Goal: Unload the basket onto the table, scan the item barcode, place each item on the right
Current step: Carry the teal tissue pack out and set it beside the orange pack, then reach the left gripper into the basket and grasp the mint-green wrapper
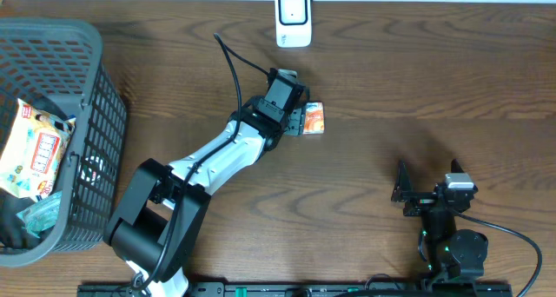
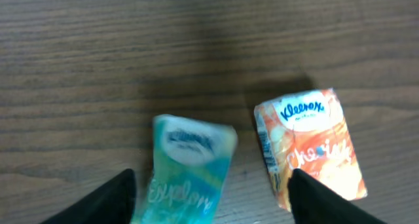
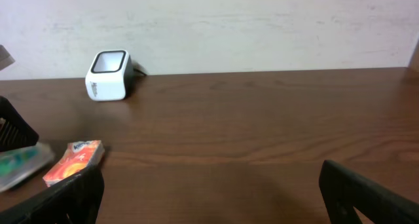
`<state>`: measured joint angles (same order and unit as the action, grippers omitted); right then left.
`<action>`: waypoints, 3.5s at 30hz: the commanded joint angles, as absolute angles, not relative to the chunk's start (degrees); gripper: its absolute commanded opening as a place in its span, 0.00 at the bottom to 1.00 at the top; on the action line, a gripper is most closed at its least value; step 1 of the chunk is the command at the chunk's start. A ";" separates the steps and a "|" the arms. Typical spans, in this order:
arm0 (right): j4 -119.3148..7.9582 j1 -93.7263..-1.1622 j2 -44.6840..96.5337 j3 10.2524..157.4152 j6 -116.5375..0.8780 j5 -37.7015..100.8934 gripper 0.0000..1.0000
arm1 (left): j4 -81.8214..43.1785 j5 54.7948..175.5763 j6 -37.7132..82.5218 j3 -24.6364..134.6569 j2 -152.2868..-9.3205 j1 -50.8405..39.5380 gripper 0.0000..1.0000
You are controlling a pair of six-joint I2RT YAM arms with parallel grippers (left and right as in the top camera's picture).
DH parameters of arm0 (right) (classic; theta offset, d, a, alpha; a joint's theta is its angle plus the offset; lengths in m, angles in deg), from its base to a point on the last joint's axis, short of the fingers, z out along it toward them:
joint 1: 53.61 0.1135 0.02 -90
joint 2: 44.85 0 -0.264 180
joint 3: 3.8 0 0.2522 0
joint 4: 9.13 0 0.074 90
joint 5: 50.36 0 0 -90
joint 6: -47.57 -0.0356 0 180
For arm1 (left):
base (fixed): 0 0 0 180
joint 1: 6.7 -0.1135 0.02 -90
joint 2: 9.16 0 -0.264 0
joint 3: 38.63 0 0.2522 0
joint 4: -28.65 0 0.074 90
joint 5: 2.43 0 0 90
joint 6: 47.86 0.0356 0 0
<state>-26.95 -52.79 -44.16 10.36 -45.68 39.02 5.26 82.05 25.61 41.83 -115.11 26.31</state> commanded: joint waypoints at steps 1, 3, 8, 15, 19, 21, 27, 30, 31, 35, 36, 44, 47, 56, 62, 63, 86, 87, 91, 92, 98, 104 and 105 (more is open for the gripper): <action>-27.21 -53.16 -44.47 10.25 -45.76 39.10 0.99 | 5.08 81.09 25.58 42.62 -111.55 26.16 0.80; -27.21 -53.16 -44.47 10.25 -45.79 39.10 0.99 | 5.08 81.07 25.61 42.62 -108.66 26.16 0.81; -27.21 -53.16 -44.47 10.25 -45.79 39.10 0.99 | 4.67 79.82 26.52 42.62 -97.10 25.99 0.86; -27.21 -53.16 -44.47 10.25 -45.76 39.10 0.99 | -3.86 67.62 27.55 42.62 -78.96 23.60 0.92; -27.21 -53.16 -44.47 10.25 -45.76 39.10 0.99 | -9.87 60.94 27.57 42.62 -69.06 17.64 0.97; -27.21 -53.16 -44.47 10.25 -45.76 39.10 0.99 | -11.33 60.96 27.55 42.62 -64.95 13.05 0.97; -27.21 -53.16 -44.47 10.25 -45.76 39.10 0.99 | -11.53 60.98 27.79 42.97 -55.96 -2.51 0.97; -27.21 -53.16 -44.47 10.25 -45.76 39.10 0.99 | -12.10 60.98 28.01 43.21 -54.04 -9.84 0.97; -27.21 -53.16 -44.47 10.25 -45.76 39.10 0.99 | -12.45 60.98 28.03 43.21 -53.93 -11.89 0.97; -27.21 -53.16 -44.47 10.25 -45.76 39.10 0.99 | -15.64 61.22 27.97 43.21 -55.68 -19.96 0.97; -27.21 -53.16 -44.47 10.25 -45.76 39.10 0.99 | -16.01 61.40 27.97 43.21 -56.60 -21.60 0.97; -27.23 -53.16 -44.44 10.25 -45.76 39.10 0.99 | -18.98 63.84 26.83 43.80 -68.71 -35.91 0.98; -27.21 -53.14 -44.44 10.25 -45.76 39.10 0.99 | -21.47 70.90 25.93 43.86 -74.02 -41.31 0.98; -27.21 -53.16 -44.44 10.25 -45.79 39.10 0.99 | -30.24 82.82 23.62 43.84 -89.40 -51.39 0.98; -27.21 -53.16 -44.44 10.25 -45.76 39.10 0.99 | -32.93 85.02 21.32 43.82 -98.50 -51.71 0.98; -27.21 -53.16 -44.44 10.25 -45.79 39.10 0.99 | -33.36 85.00 20.05 43.82 -100.00 -51.71 0.98; -27.21 -53.16 -44.44 10.25 -45.76 39.10 0.99 | -32.60 76.39 8.82 43.49 -112.24 -52.02 0.46; -27.21 -53.16 -44.44 10.25 -45.79 39.10 0.99 | -32.62 76.39 8.82 43.49 -112.24 -52.02 0.43; -27.21 -53.16 -44.44 10.25 -45.79 39.10 0.99 | -33.30 76.41 8.82 43.49 -112.24 -52.02 0.08; -27.21 -53.16 -44.44 10.25 -45.76 39.10 0.99 | -33.76 76.56 8.84 43.51 -112.22 -52.02 0.07; -27.21 -53.16 -44.44 10.25 -45.79 39.10 0.99 | -36.56 78.62 8.82 43.56 -110.30 -52.02 0.07; -27.21 -53.16 -44.44 10.25 -45.76 39.10 0.99 | -37.45 92.50 8.78 45.52 -100.22 -52.02 0.07; -27.21 -53.16 -44.44 10.25 -45.76 39.10 0.99 | -36.99 95.19 8.78 45.74 -98.02 -52.02 0.07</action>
<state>-26.97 -52.79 -44.16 10.36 -45.68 39.02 -37.32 85.37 8.93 43.38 -105.32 -51.82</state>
